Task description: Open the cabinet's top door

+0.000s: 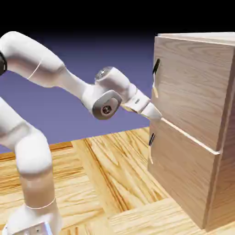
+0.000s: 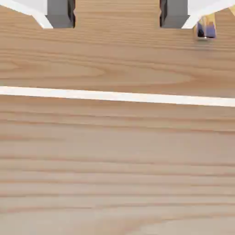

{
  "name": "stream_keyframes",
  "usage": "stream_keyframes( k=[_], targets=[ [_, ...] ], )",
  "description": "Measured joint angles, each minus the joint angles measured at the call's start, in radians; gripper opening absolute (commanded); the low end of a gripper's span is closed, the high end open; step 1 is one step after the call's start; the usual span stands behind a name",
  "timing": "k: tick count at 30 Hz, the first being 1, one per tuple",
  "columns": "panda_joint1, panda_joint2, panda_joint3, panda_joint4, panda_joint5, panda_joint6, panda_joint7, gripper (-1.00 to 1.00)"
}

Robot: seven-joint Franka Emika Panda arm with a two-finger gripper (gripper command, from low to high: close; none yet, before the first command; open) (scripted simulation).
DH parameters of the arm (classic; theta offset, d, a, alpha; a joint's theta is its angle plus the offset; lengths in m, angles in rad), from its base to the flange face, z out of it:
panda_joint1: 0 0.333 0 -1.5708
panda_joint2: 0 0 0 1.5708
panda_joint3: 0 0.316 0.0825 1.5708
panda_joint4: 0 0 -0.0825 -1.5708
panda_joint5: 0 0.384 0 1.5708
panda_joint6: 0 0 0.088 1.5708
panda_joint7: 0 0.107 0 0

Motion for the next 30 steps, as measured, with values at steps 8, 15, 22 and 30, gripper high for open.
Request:
stream_keyframes(
  k=[8,15,22,30],
  targets=[
    [-0.126,-0.09,0.147,0.042,0.348,-0.028,0.219,0.0],
    [-0.236,-0.169,0.276,0.079,0.652,-0.053,0.41,0.0],
    [-0.346,-0.247,0.404,0.115,0.957,-0.078,0.602,0.0],
    [-0.472,-0.337,0.551,0.157,1.305,-0.106,0.821,0.0]
  ],
)
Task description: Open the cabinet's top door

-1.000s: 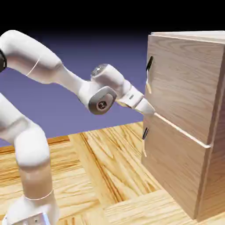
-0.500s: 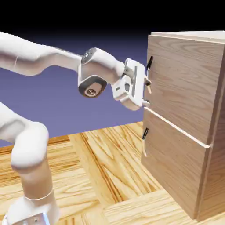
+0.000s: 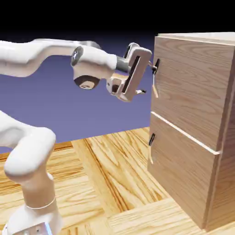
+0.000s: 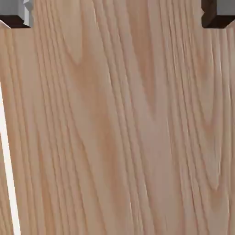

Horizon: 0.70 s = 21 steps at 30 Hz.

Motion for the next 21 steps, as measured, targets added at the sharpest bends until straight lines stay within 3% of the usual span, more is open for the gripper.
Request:
stream_keyframes(
  k=[21],
  targets=[
    [-0.33,-0.236,0.386,0.11,0.913,-0.074,0.575,0.0]
  ],
)
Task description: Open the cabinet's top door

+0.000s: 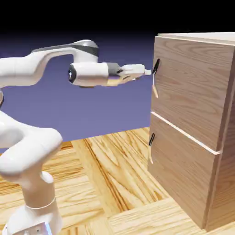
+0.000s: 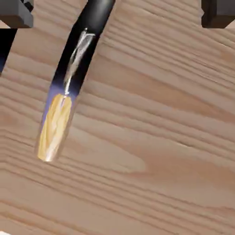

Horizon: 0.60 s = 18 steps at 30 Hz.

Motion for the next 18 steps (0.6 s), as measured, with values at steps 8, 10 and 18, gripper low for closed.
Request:
stream_keyframes(
  k=[8,10,18],
  targets=[
    [-0.119,-0.05,0.11,0.053,0.233,-0.028,0.138,0.0],
    [-0.19,-0.035,0.14,0.102,0.252,-0.048,0.133,0.0],
    [-0.12,-0.036,0.066,0.003,0.22,-0.184,0.102,-1.0]
  ],
)
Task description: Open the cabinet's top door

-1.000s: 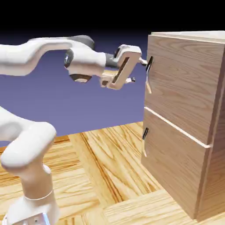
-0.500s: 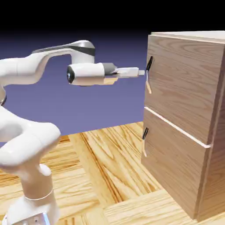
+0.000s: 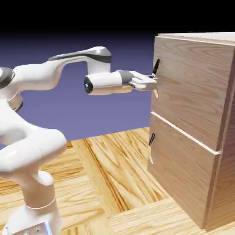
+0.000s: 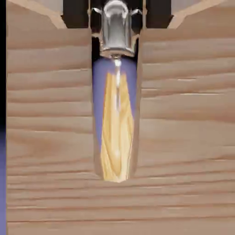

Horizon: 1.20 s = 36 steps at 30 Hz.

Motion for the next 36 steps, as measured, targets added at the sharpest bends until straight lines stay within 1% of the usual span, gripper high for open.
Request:
stream_keyframes(
  k=[9,17,27,36],
  targets=[
    [0.27,-0.078,-0.309,-0.299,-0.221,-0.277,-0.021,-1.0],
    [0.357,-0.162,-0.599,-0.449,-0.507,-0.491,-0.014,-1.0],
    [0.328,-0.173,-0.961,-0.502,-0.868,-0.748,-0.036,-1.0],
    [0.295,-0.034,-1.287,-0.435,-1.194,-0.99,-0.107,-1.0]
  ],
)
